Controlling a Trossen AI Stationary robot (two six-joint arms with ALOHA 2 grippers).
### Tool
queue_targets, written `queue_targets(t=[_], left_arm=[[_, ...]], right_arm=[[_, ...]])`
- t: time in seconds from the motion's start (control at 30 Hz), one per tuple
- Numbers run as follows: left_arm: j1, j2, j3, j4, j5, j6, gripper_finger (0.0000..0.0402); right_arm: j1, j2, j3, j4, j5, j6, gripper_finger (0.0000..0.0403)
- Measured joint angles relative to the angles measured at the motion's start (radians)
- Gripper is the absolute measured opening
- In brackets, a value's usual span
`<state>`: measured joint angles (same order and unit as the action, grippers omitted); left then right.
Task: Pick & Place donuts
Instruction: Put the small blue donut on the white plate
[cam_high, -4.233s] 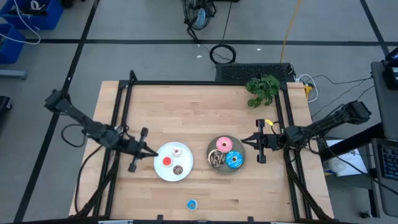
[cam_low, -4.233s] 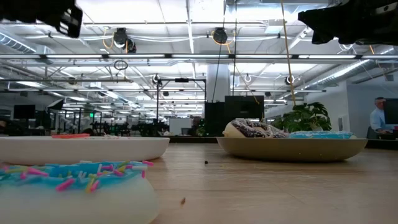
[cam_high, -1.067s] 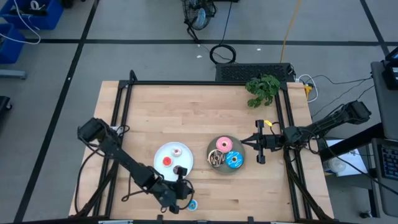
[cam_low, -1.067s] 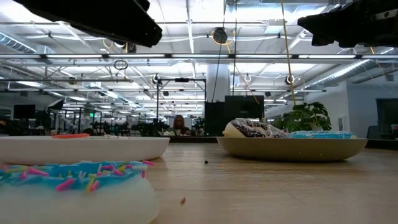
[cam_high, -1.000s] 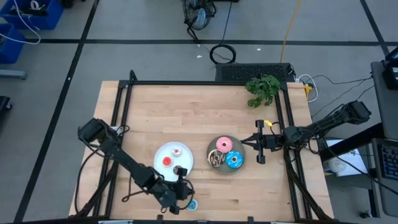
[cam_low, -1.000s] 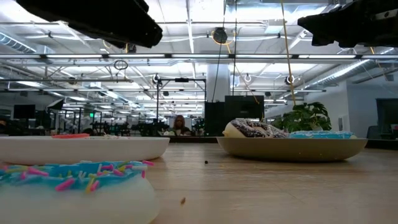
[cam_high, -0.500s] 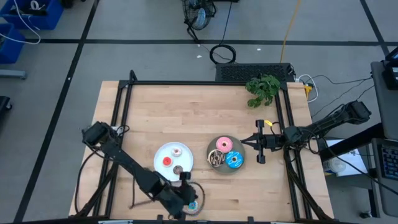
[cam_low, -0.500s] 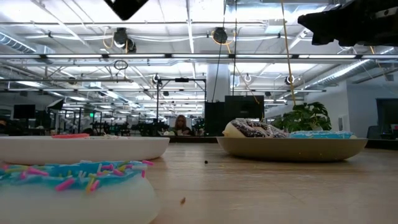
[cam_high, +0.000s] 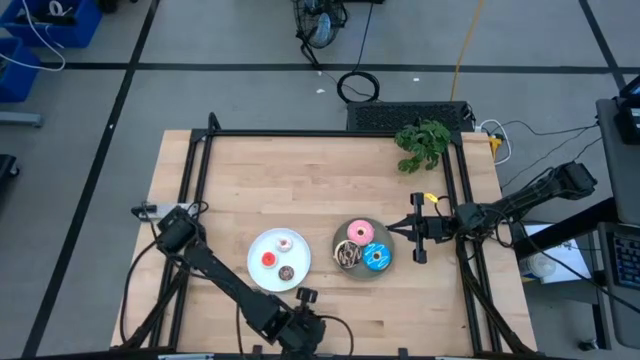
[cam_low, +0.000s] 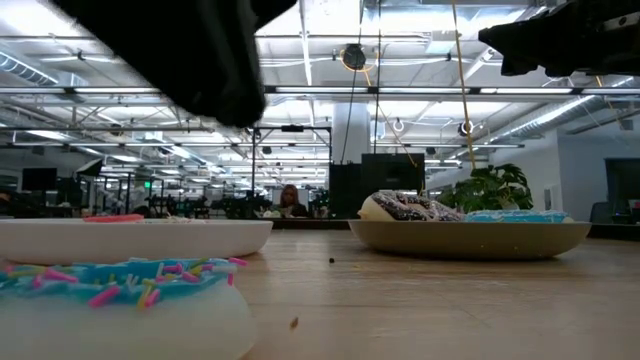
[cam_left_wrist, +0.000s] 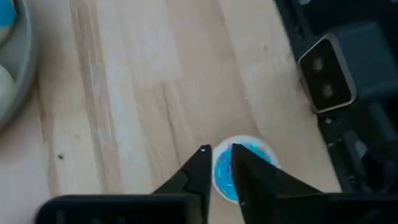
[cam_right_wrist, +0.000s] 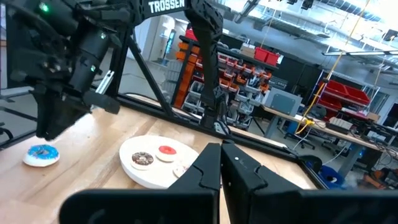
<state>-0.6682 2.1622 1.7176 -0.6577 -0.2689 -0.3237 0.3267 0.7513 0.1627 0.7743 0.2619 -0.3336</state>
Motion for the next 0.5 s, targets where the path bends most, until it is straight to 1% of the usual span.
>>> queue_targets(t=[0.27, 0.4, 0.5], left_arm=[[0.005, -0.001, -0.049, 0.029, 0.008, -0.106, 0.0168], [0.006, -0.001, -0.065, 0.035, 0.01, -0.125, 0.0191], [0.009, -0.001, -0.098, 0.074, 0.052, -0.148, 0.0195]], right_arm=[[0.0, 0.0, 0.0, 0.007, 0.0, 0.0, 0.0], [0.0, 0.0, 0.0, 0.007, 0.0, 0.0, 0.0], [0.0, 0.0, 0.0, 0.007, 0.0, 0.0, 0.0]])
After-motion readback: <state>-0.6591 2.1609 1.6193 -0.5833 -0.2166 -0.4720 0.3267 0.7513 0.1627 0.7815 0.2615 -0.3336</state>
